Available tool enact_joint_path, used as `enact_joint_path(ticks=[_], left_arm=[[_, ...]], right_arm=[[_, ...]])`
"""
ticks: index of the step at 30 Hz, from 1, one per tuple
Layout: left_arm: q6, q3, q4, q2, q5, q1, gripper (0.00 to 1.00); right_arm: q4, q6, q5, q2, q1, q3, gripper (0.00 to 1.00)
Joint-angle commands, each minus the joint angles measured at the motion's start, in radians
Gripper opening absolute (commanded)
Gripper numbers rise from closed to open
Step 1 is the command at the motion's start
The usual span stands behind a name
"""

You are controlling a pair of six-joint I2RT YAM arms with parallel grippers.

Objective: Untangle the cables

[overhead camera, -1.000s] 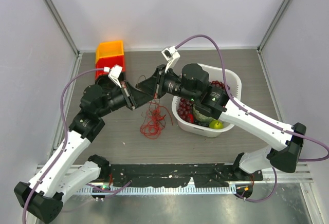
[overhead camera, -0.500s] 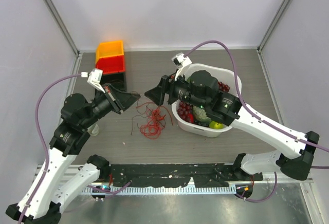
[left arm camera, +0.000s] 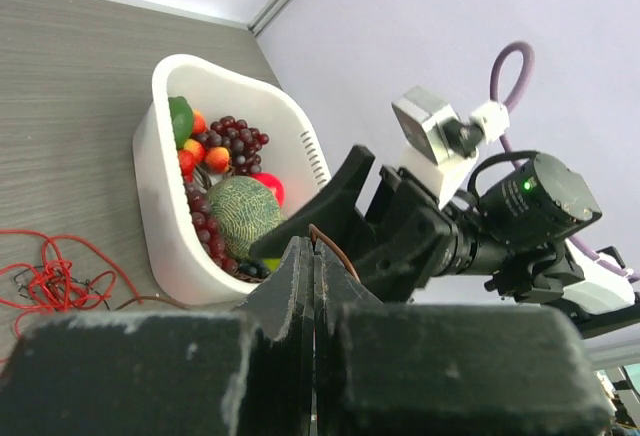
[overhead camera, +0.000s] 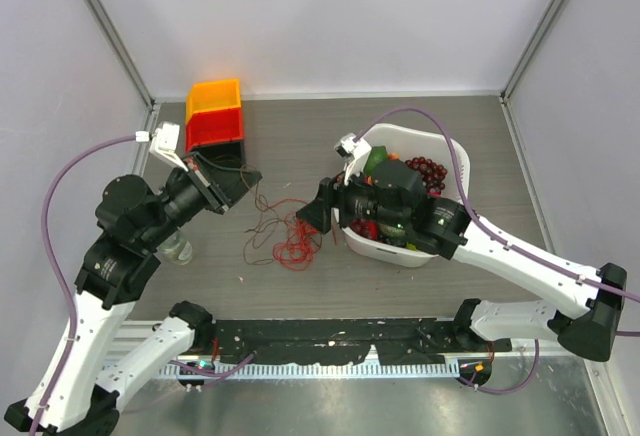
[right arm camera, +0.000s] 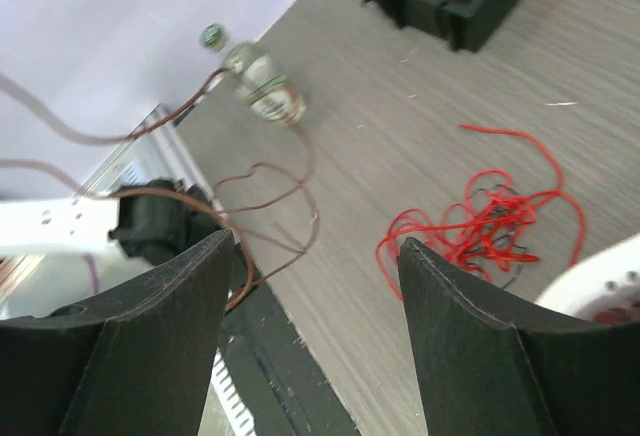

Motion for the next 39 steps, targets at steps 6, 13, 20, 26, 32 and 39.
enact_joint_path(ticks=[6, 13, 20, 26, 32, 39], left_arm=[[-0.047, 0.123, -0.083, 0.083, -0.018, -0.002, 0.0], [-0.07, 0.159, -0.083, 0.109, 0.035, -0.002, 0.0], [-0.114, 0.167, -0.048, 0.12, 0.111, -0.002, 0.0], [-0.153, 0.134, -0.017, 0.111, 0.153, -0.002, 0.0], [-0.194, 0.122, 0.03, 0.114, 0.199, -0.002, 0.0], [-0.18, 0.102, 0.027, 0.093, 0.197, -0.002, 0.0]], right_arm=[[0.204, -0.168, -0.196, -0.068, 0.074, -0.055, 0.75], [0.171, -0.356, 0.018, 0.01, 0.181, 0.02, 0.79], [0.31, -0.513, 0.408, 0.075, 0.306, 0.024, 0.8], [0.399, -0.534, 0.299, 0.076, 0.306, 0.031, 0.8], [0.454, -0.533, 0.326, 0.107, 0.306, 0.045, 0.75], [0.522, -0.469, 0.349, 0.081, 0.29, 0.013, 0.03]])
